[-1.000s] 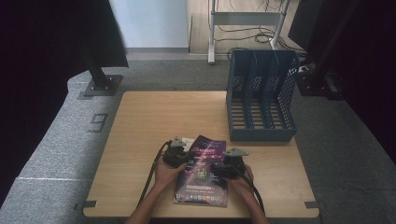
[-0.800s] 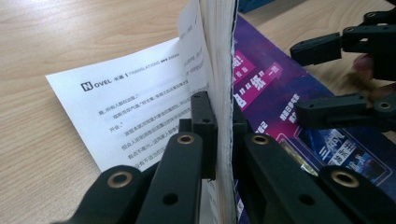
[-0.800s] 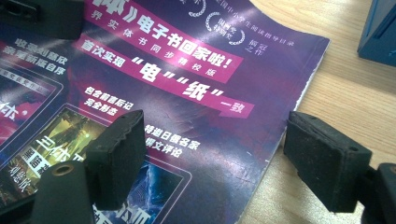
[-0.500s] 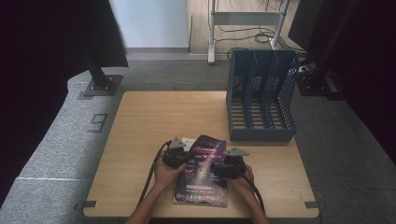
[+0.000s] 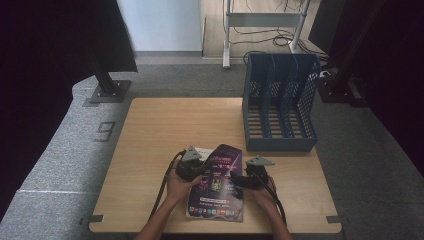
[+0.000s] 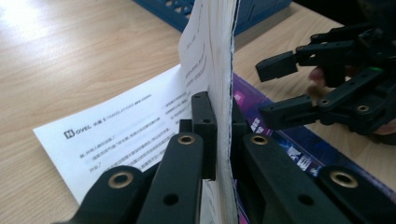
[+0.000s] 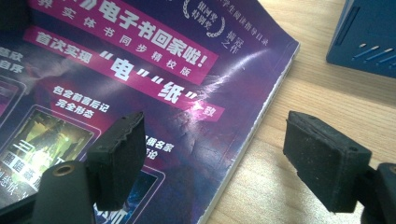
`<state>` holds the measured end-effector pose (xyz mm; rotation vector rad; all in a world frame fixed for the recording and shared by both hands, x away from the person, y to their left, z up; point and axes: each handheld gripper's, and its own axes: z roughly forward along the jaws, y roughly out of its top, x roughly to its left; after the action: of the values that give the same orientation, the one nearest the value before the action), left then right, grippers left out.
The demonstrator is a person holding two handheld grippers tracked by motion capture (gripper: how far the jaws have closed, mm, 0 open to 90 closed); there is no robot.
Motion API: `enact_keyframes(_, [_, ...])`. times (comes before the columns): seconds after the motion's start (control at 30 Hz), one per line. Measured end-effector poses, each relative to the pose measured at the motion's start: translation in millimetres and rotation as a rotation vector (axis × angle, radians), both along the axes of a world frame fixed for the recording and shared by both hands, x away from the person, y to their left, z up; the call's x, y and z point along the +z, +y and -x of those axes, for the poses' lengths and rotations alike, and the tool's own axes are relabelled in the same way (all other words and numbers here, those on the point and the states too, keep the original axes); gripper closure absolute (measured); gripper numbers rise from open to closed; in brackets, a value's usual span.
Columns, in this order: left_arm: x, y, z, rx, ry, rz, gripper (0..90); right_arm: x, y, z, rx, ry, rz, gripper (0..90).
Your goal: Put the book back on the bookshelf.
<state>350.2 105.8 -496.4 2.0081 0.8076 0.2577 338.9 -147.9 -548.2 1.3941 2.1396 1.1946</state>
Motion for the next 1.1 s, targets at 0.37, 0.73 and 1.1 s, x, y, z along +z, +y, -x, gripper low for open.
enact_keyframes(0.37, [23.1, -0.8, 9.8, -0.041, -0.056, 0.044, 88.4, 6.4, -4.4, 0.6, 0.014, -0.009, -0.055, 20.2])
enact_keyframes(0.73, [29.8, -1.3, 16.1, -0.055, -0.078, 0.073, 88.5, 8.0, -8.5, -3.5, 0.035, 0.011, -0.133, 19.4])
enact_keyframes(1.1, [31.8, -3.2, 19.2, -0.074, -0.095, 0.077, 88.4, 8.3, -5.9, -9.2, 0.063, 0.048, -0.167, 16.8])
